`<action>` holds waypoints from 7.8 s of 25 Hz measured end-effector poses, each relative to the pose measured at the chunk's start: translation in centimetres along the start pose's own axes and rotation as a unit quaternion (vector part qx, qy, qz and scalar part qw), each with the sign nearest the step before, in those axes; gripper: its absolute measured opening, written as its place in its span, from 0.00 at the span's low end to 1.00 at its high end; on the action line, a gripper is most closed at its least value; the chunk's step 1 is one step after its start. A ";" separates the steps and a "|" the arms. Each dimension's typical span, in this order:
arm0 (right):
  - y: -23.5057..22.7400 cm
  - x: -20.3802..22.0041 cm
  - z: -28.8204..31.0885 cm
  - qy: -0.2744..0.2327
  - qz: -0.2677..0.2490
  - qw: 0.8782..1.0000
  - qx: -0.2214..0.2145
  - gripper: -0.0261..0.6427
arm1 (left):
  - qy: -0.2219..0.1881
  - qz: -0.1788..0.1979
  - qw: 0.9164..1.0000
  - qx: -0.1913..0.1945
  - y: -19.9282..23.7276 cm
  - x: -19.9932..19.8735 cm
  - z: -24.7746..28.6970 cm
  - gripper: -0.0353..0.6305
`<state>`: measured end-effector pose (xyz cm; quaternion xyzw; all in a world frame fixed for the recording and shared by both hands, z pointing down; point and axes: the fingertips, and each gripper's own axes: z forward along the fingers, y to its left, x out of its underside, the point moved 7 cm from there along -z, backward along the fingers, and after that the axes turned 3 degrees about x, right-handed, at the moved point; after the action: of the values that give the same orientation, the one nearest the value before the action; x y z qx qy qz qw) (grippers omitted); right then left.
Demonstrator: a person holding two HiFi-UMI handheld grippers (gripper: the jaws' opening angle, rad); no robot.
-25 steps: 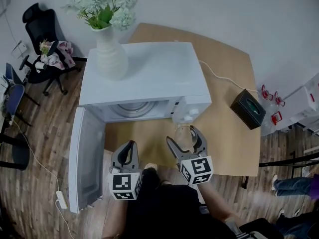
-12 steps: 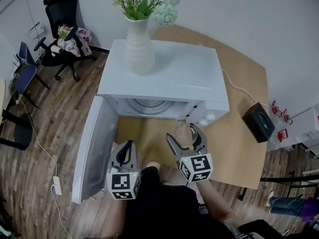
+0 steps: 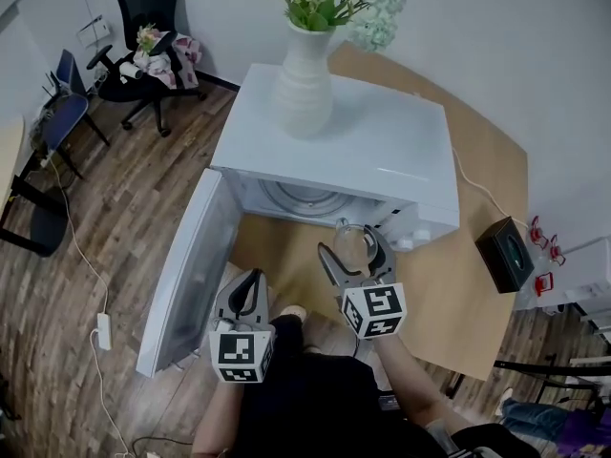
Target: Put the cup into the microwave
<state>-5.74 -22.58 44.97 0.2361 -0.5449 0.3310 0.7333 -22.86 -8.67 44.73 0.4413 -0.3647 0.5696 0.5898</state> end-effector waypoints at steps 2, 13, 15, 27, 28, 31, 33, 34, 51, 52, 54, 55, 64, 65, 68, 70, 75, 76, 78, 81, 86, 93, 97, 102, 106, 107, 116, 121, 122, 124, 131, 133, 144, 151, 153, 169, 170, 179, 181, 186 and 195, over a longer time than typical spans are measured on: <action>0.3 -0.3 0.7 -0.002 0.000 1.000 -0.005 0.59 | -0.001 0.000 1.000 -0.002 0.1 0.0 -0.1 0.07; 1.8 -1.7 5.0 -0.008 -0.005 1.000 -0.023 0.59 | 0.003 -0.011 1.000 -0.016 1.3 0.0 0.5 0.07; 1.9 -1.8 5.8 -0.009 -0.006 1.000 -0.028 0.59 | 0.004 -0.012 1.000 -0.015 1.4 0.1 0.7 0.07; 1.7 -2.3 10.5 -0.057 -0.037 0.997 -0.035 0.59 | 0.009 -0.004 1.000 -0.013 1.7 -0.1 1.4 0.07; 1.6 -2.3 11.0 -0.057 -0.041 0.997 -0.036 0.59 | 0.010 -0.005 1.000 -0.015 1.8 0.0 1.4 0.07; 1.5 -2.2 12.1 -0.056 -0.047 0.997 -0.038 0.59 | 0.013 -0.007 1.000 -0.018 1.9 0.0 1.4 0.07; 1.6 -2.1 12.8 -0.053 -0.052 0.996 -0.040 0.59 | 0.015 -0.014 1.000 -0.019 2.0 0.1 1.3 0.07; 1.7 -2.1 13.1 -0.052 -0.057 0.996 -0.041 0.59 | 0.016 -0.016 1.000 -0.019 2.1 0.1 1.3 0.07; 1.3 -2.1 17.6 -0.044 -0.072 0.995 -0.049 0.59 | 0.015 -0.026 0.999 -0.018 2.9 0.0 1.4 0.07; 1.3 -2.1 17.7 -0.044 -0.069 0.995 -0.050 0.59 | 0.016 -0.027 0.999 -0.016 2.9 0.1 1.5 0.07; 1.2 -2.1 17.9 -0.044 -0.064 0.996 -0.054 0.59 | 0.019 -0.027 0.999 -0.015 2.8 0.2 1.5 0.07; 1.1 -2.1 17.8 -0.044 -0.063 0.995 -0.056 0.59 | 0.020 -0.026 0.999 -0.016 2.8 0.2 1.5 0.07; 0.5 -1.7 17.5 -0.047 -0.042 0.996 -0.060 0.58 | 0.022 -0.028 0.999 -0.019 2.8 0.6 1.1 0.07; 0.5 -1.7 17.4 -0.046 -0.043 0.996 -0.060 0.58 | 0.022 -0.028 0.999 -0.020 2.8 0.6 1.1 0.07; 0.4 -1.6 17.4 -0.043 -0.042 0.997 -0.056 0.58 | 0.019 -0.028 0.999 -0.021 2.8 0.5 1.1 0.07; 0.4 -1.5 17.4 -0.042 -0.041 0.997 -0.053 0.58 | 0.017 -0.027 0.999 -0.020 2.7 0.4 1.1 0.07; 0.5 -1.6 17.4 -0.036 -0.041 0.997 -0.048 0.58 | 0.017 -0.024 0.999 -0.014 2.5 0.6 0.9 0.07; 0.6 -1.6 17.4 -0.035 -0.041 0.997 -0.048 0.58 | 0.016 -0.023 1.000 -0.013 2.4 0.6 0.9 0.07; 0.5 -1.6 17.3 -0.033 -0.040 0.998 -0.047 0.59 | 0.016 -0.023 1.000 -0.011 2.3 0.6 0.8 0.07; 0.5 -1.5 17.2 -0.031 -0.041 0.997 -0.051 0.59 | 0.015 -0.022 1.000 -0.009 2.3 0.6 0.7 0.07; 0.4 -1.0 16.7 -0.024 -0.047 0.997 -0.048 0.59 | 0.012 -0.020 1.000 -0.006 2.2 0.3 0.6 0.07; 0.1 -0.6 15.7 -0.018 -0.030 0.999 -0.037 0.59 | 0.009 -0.020 1.000 -0.002 1.8 0.6 0.5 0.07; 0.1 -0.1 14.9 -0.014 -0.024 0.999 -0.038 0.59 | 0.006 -0.017 1.000 0.001 1.5 0.3 0.3 0.07; 0.2 0.7 13.7 -0.001 -0.021 0.999 -0.036 0.59 | 0.003 -0.015 1.000 0.005 1.0 0.4 0.0 0.07; 0.1 1.1 12.9 0.006 -0.017 0.999 -0.032 0.59 | 0.003 -0.016 1.000 0.006 0.7 0.7 -0.4 0.07; 0.1 1.1 12.7 0.009 -0.014 0.999 -0.031 0.59 | 0.002 -0.015 1.000 0.007 0.6 0.7 -0.5 0.07; 0.3 1.7 10.5 0.033 -0.003 0.999 -0.041 0.59 | -0.002 -0.010 1.000 0.016 -0.2 0.7 -1.0 0.07; 0.9 2.0 8.9 0.044 0.013 0.998 -0.053 0.58 | -0.002 -0.010 1.000 0.018 -0.5 0.8 -1.5 0.07; 1.0 2.2 8.5 0.049 0.018 0.997 -0.055 0.58 | -0.003 -0.010 1.000 0.019 -0.5 0.8 -1.6 0.07; 1.3 2.4 7.6 0.058 0.021 0.996 -0.058 0.58 | -0.006 -0.009 1.000 0.020 -0.7 0.7 -1.7 0.07; 1.7 3.0 4.4 0.081 0.043 0.994 -0.058 0.58 | -0.011 -0.006 1.000 0.028 -1.0 0.4 -2.1 0.07; 1.7 3.0 3.4 0.080 0.057 0.993 -0.061 0.58 | -0.012 -0.003 0.999 0.032 -1.1 0.3 -2.1 0.07; 0.5 1.4 -2.4 0.054 0.035 0.996 -0.055 0.58 | -0.019 0.001 0.999 0.044 -1.7 -0.5 -1.6 0.07; -1.0 0.9 -5.8 0.033 0.076 0.997 -0.001 0.45 | -0.012 0.003 0.998 0.058 -2.1 -1.0 -0.5 0.07; -1.5 0.8 -6.3 0.022 0.094 0.995 0.019 0.18 | -0.013 0.004 0.998 0.060 -2.2 -1.3 0.0 0.07; -5.4 -4.6 -8.4 -0.075 0.073 0.992 0.073 0.03 | -0.029 0.018 0.992 0.120 -4.0 -4.6 2.9 0.07; -5.8 -4.8 -8.8 -0.077 0.077 0.991 0.082 0.03 | -0.031 0.018 0.991 0.126 -4.2 -5.0 3.1 0.07; -8.6 -3.1 -11.7 -0.064 0.107 0.984 0.125 0.03 | -0.028 0.028 0.986 0.163 -5.8 -6.1 4.6 0.07; -8.9 -2.5 -11.8 -0.059 0.110 0.984 0.126 0.03 | -0.024 0.028 0.985 0.170 -6.0 -5.8 4.9 0.07; -8.9 -1.7 -11.5 -0.043 0.104 0.988 0.107 0.03 | -0.018 0.028 0.982 0.187 -6.6 -5.4 5.4 0.07; -8.2 -1.4 -11.2 -0.029 0.090 0.991 0.097 0.03 | -0.015 0.027 0.978 0.205 -7.3 -5.0 6.0 0.07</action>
<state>7.25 -20.51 40.44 0.2657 -0.5500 0.4405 0.6579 -15.60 -15.79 41.37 0.5516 -0.2609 0.6415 0.4650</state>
